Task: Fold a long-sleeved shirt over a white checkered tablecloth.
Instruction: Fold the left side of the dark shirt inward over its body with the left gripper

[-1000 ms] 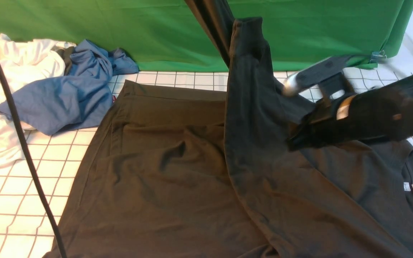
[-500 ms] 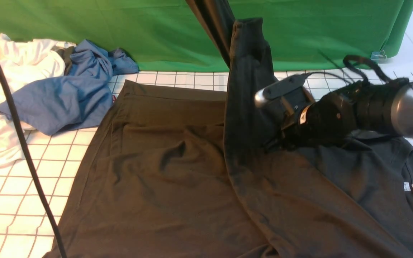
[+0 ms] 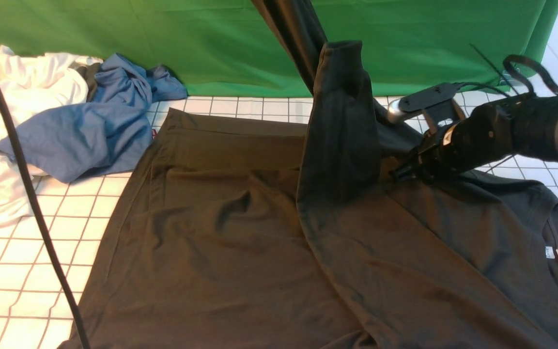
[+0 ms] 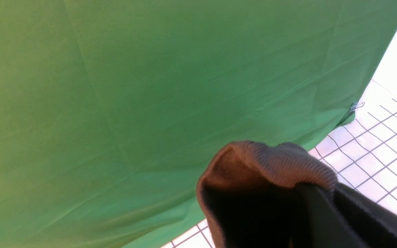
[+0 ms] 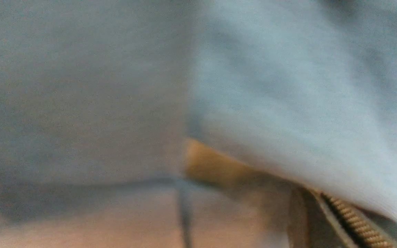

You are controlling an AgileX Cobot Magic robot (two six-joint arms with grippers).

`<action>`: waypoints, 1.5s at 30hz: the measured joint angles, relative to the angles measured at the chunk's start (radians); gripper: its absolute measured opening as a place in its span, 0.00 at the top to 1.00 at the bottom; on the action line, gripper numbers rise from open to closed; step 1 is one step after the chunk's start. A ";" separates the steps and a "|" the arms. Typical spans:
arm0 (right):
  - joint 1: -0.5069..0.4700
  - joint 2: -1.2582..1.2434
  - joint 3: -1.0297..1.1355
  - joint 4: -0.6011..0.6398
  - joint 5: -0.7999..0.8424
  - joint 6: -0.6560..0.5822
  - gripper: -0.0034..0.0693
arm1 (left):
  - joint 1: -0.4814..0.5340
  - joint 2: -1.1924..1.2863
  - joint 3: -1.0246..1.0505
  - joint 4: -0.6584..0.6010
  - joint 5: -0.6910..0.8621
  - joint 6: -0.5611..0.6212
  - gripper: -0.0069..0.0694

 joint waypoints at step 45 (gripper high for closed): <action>-0.133 -0.276 -0.003 -0.001 0.006 -0.057 0.77 | 0.002 -0.179 0.586 0.123 0.226 -0.068 0.95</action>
